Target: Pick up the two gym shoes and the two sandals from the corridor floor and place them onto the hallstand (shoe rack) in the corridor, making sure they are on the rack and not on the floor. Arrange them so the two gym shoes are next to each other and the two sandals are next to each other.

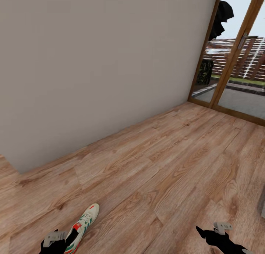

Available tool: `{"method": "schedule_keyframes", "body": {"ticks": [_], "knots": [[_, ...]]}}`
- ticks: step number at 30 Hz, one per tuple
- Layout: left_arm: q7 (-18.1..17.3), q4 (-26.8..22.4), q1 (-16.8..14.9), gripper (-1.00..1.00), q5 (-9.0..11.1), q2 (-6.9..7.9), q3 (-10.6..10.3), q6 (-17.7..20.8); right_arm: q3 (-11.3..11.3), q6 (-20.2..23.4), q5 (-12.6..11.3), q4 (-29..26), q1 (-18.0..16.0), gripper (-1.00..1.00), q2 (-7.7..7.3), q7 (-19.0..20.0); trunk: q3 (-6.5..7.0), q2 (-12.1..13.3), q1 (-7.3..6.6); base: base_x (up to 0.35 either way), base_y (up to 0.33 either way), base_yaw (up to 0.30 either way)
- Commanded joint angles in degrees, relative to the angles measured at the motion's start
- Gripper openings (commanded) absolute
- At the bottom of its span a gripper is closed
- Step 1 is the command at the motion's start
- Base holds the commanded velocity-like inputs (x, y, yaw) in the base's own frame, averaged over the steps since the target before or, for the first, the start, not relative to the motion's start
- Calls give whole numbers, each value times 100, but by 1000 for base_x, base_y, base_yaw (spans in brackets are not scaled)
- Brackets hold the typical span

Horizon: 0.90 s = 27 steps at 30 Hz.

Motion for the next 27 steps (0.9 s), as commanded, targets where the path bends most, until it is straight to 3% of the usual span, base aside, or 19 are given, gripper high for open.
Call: {"method": "schedule_keyframes", "body": {"ticks": [1,27], "knots": [[-57,6,-3,100,55,-1,17,11,-50,-26,59,6,-4,100,0,20,-5,-2,-1,1,2,-44],[-57,6,-3,100,63,-1,14,11,-50,-32,59,6,-4,100,-8,22,-5,-2,-1,0,0,-6]]}}
